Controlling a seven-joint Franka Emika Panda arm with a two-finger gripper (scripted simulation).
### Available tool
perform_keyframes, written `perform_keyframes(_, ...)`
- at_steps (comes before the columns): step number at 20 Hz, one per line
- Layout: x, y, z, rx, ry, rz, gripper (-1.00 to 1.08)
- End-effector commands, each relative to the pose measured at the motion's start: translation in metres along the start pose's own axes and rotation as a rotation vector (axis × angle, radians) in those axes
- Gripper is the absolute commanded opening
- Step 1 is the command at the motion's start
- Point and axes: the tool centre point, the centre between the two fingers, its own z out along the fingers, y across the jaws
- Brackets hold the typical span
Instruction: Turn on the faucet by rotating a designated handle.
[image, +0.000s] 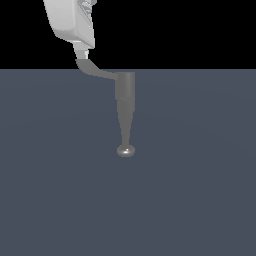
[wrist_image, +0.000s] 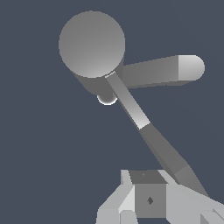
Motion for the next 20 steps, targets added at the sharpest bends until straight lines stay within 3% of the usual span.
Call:
perform_keyframes(1, 0.0, 0.008, 0.002, -0.009, 0.001, -0.001, -1.0)
perform_keyframes(2, 0.0, 0.002, 0.0, -0.001, 0.0, 0.0, -1.0)
perform_keyframes(20, 0.05, 0.055, 0.001, -0.007, 0.001, -0.001, -1.0)
